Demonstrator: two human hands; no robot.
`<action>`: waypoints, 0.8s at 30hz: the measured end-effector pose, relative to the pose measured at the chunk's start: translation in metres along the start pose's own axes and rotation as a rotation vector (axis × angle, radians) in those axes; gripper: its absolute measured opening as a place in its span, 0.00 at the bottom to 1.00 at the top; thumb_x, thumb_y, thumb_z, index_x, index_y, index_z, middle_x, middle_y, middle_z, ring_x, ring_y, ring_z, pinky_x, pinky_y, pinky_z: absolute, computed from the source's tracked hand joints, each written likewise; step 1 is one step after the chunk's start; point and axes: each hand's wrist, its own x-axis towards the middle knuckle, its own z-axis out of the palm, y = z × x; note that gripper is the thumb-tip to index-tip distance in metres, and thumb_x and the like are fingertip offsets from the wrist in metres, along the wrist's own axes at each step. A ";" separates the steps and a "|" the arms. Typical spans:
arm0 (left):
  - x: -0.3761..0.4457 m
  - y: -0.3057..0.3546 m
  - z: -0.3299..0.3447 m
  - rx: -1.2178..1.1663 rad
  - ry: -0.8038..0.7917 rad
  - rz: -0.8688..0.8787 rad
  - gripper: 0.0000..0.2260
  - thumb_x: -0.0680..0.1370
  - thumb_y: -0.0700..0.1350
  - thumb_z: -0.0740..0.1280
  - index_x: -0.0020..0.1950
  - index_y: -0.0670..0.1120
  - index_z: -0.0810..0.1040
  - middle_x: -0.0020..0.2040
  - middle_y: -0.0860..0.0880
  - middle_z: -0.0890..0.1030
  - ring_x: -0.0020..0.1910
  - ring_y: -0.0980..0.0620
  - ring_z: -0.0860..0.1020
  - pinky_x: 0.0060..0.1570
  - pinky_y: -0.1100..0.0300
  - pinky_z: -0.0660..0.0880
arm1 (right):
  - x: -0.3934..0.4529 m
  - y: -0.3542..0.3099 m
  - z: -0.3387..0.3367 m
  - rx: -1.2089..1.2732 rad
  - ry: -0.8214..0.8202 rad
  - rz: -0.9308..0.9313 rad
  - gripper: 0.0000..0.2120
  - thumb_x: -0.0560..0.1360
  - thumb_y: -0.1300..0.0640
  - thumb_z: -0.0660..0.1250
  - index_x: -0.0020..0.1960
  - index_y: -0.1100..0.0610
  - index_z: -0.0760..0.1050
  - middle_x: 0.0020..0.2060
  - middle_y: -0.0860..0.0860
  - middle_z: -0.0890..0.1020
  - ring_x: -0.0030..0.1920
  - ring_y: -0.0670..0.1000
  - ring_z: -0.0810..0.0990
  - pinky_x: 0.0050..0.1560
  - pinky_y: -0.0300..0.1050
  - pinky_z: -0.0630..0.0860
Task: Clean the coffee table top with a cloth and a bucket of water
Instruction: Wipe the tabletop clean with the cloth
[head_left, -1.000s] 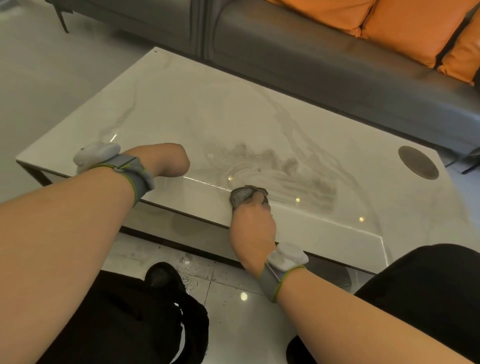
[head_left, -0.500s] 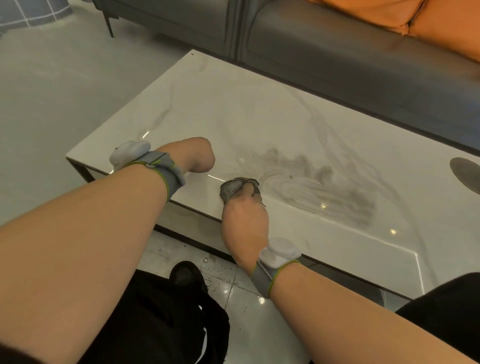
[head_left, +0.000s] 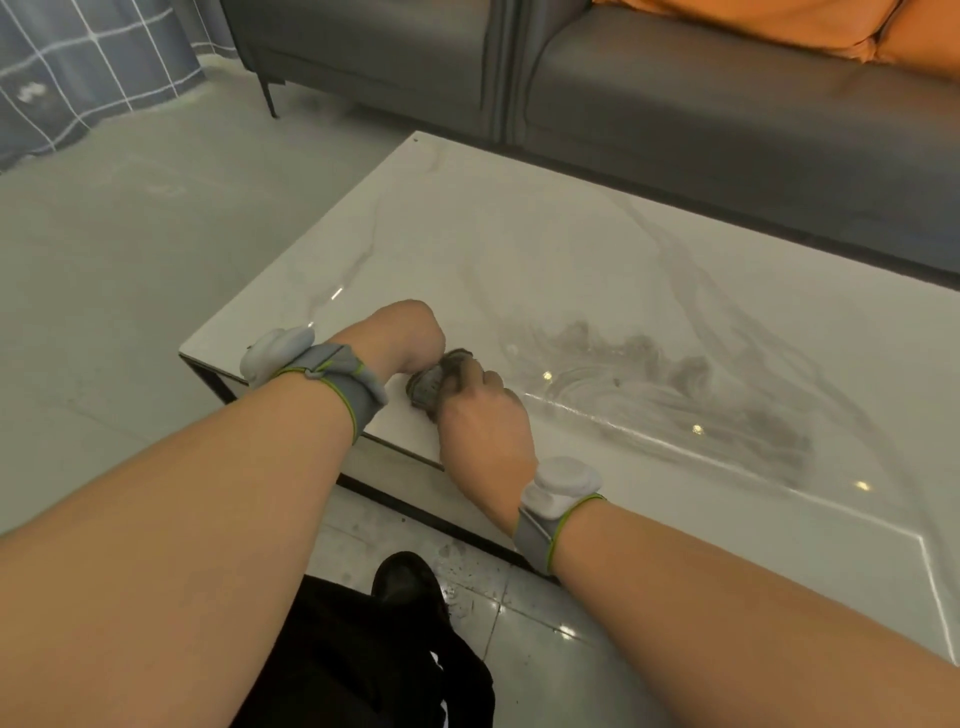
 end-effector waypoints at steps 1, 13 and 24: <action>0.002 0.000 -0.001 0.000 0.007 -0.005 0.17 0.81 0.36 0.56 0.68 0.37 0.74 0.66 0.37 0.76 0.65 0.38 0.75 0.60 0.50 0.72 | 0.005 0.005 0.002 -0.013 -0.002 -0.034 0.14 0.66 0.64 0.59 0.47 0.61 0.81 0.46 0.58 0.78 0.38 0.57 0.76 0.32 0.46 0.62; 0.021 -0.001 0.009 0.173 0.114 -0.016 0.06 0.78 0.41 0.58 0.51 0.44 0.74 0.60 0.42 0.79 0.59 0.40 0.76 0.51 0.55 0.71 | 0.130 0.113 0.025 0.062 -0.007 -0.113 0.10 0.73 0.57 0.68 0.54 0.55 0.80 0.46 0.58 0.77 0.45 0.62 0.78 0.40 0.51 0.73; 0.036 -0.008 -0.007 0.109 -0.002 -0.084 0.20 0.79 0.39 0.57 0.71 0.44 0.71 0.70 0.43 0.73 0.67 0.42 0.72 0.63 0.54 0.72 | 0.176 0.128 0.058 0.041 -0.223 0.236 0.18 0.75 0.58 0.61 0.63 0.49 0.76 0.60 0.56 0.74 0.59 0.60 0.73 0.63 0.54 0.67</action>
